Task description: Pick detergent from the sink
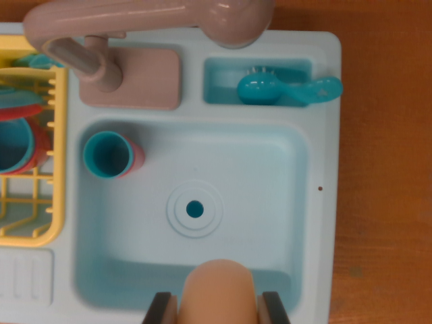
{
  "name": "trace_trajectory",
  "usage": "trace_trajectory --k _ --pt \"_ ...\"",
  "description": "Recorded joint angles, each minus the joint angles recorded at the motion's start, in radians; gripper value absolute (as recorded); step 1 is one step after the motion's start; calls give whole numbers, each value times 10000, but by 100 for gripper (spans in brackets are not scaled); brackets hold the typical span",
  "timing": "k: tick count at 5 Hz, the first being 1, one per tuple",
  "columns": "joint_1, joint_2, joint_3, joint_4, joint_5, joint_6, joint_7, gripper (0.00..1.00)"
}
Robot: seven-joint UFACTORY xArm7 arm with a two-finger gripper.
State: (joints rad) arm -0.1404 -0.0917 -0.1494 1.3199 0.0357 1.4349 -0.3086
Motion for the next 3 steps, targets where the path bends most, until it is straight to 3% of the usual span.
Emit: trace_trajectory --k 3 --pt "3 -136 1 351 -38 484 44 100"
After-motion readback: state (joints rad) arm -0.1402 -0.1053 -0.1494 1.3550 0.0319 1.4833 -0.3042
